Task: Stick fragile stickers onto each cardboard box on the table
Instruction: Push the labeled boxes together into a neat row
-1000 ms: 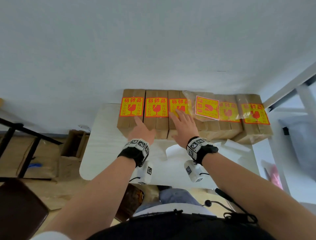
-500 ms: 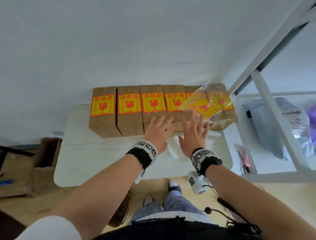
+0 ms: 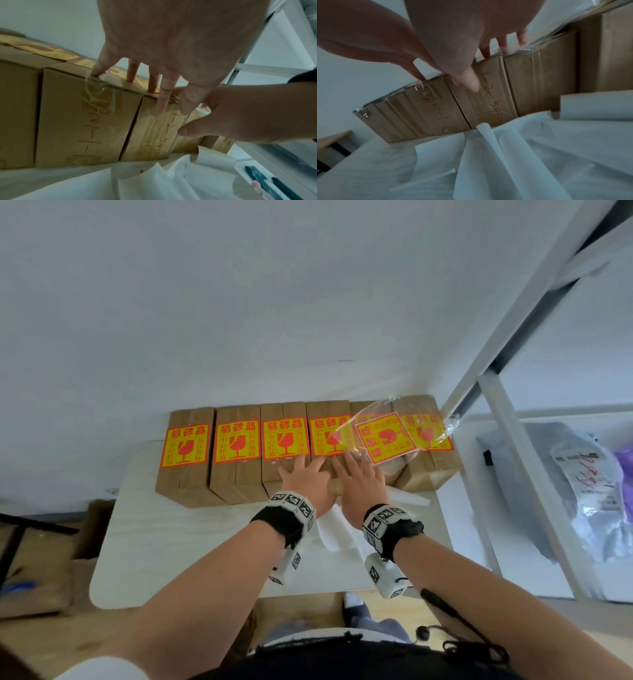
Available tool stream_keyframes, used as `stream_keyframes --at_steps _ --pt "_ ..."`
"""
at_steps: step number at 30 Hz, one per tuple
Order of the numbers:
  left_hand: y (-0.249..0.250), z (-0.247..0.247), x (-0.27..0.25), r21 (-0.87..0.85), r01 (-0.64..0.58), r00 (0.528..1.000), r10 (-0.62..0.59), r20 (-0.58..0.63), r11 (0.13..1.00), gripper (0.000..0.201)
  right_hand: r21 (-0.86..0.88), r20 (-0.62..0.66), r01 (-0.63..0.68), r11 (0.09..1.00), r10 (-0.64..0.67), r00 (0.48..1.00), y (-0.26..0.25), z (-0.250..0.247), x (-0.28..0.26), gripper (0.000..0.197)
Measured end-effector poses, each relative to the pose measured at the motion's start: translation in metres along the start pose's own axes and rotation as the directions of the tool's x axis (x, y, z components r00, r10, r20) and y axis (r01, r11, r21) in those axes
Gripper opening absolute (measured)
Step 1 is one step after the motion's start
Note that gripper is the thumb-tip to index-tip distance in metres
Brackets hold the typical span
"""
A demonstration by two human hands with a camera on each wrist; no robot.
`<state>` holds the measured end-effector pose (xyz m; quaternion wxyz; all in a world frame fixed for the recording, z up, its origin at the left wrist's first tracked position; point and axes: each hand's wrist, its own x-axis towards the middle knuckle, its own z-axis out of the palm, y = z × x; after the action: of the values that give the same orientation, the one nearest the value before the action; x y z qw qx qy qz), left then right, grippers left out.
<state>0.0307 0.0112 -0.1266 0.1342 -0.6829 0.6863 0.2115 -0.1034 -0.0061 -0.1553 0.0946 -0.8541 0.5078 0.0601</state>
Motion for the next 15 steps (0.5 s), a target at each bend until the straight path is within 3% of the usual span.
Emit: stream_keyframes --at_steps 3,6,8,10,13,15 --pt "0.001 -0.009 0.003 -0.068 0.03 0.999 -0.031 -0.02 0.997 0.033 0.073 -0.043 0.027 0.997 -0.024 0.999 0.008 -0.014 0.001 0.075" --pt "0.002 -0.019 0.001 -0.251 0.045 0.979 -0.093 -0.181 0.967 0.017 0.2 -0.122 0.047 0.979 -0.023 0.992 0.016 -0.025 0.002 0.07" --pt "0.003 -0.023 0.0 -0.413 0.042 0.959 -0.152 -0.239 0.91 0.016 0.244 -0.191 0.058 0.968 -0.01 0.982 0.019 -0.028 0.003 0.066" --pt "0.003 -0.023 0.001 -0.559 0.037 0.966 -0.173 -0.193 0.828 0.023 0.218 -0.294 0.041 0.975 0.026 0.956 0.023 -0.029 0.003 0.056" --pt "0.009 -0.022 0.004 -0.76 0.024 0.985 -0.145 -0.093 0.649 0.042 0.327 -0.385 -0.123 0.937 0.251 0.888 0.037 -0.031 0.002 0.053" --pt "0.013 -0.025 0.007 -0.872 0.041 0.987 -0.153 -0.039 0.488 0.049 0.485 -0.348 -0.301 0.821 0.497 0.795 0.052 -0.034 0.003 0.059"
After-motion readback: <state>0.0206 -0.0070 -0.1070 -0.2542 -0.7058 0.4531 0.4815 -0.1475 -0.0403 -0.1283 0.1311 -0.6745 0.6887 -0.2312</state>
